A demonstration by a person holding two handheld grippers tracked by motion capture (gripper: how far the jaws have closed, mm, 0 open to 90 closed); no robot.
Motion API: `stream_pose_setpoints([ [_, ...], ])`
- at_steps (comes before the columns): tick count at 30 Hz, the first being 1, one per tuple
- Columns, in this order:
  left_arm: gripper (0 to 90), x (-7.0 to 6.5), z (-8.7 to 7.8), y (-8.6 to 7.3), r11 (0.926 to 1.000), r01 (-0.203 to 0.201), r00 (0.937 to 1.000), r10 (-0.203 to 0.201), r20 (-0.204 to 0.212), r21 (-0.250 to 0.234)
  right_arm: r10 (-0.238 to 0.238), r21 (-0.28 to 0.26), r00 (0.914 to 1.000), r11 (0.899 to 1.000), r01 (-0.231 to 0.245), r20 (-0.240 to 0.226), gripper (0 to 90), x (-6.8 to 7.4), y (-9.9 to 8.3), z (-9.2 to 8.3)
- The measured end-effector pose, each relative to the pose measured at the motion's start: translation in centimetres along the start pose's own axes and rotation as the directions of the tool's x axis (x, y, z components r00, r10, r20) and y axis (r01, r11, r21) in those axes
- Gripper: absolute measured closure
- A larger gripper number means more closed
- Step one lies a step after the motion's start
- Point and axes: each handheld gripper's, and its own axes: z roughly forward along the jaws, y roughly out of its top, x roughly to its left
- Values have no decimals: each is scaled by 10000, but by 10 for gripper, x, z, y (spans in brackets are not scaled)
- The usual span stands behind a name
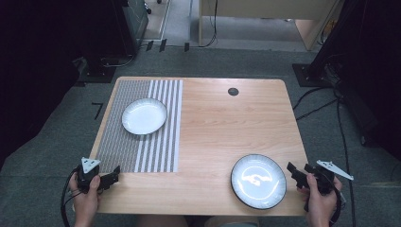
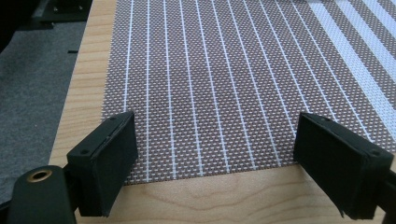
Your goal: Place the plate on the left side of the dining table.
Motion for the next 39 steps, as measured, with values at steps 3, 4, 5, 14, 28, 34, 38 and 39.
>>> stream_pose_setpoints([
  [3, 134, 0, 0, 0, 10000, 1, 10000, -1, 0, -2, 25, 159, 10000, 9999, -26, 66, 218, -5, -7, 0],
  [4, 134, 0, 0, 0, 10000, 2, 10000, -2, 0, -4, 6, 183, 9999, 9998, -8, 111, 218, -6, -9, 0],
  [5, 134, 0, 0, 0, 10000, 3, 10000, -3, 0, -5, -1, 207, 9999, 9998, -2, 117, 219, -6, -11, 0],
  [14, 134, 0, 0, 0, 10000, 2, 10000, -2, 3, -1, -827, 191, 9953, 9965, 818, 496, 215, 0, -17, -1],
  [28, 134, 0, 0, 0, 10000, 6, 10000, -6, 8, -2, -2540, 844, 9607, 9657, 2455, 1121, 196, 15, -21, 3],
  [34, 132, 0, 0, 0, 10000, 4, 10000, -4, 14, 0, -2538, 846, 9608, 9658, 2453, 1119, 195, 15, -21, 3],
  [38, 131, 0, 0, 0, 10000, 6, 10000, -6, 14, 2, -2537, 847, 9608, 9658, 2452, 1115, 195, 15, -21, 3],
  [39, 131, 0, 0, 0, 10000, 11, 10000, -11, 11, 1, -2536, 847, 9608, 9658, 2451, 1116, 195, 15, -21, 3],
])
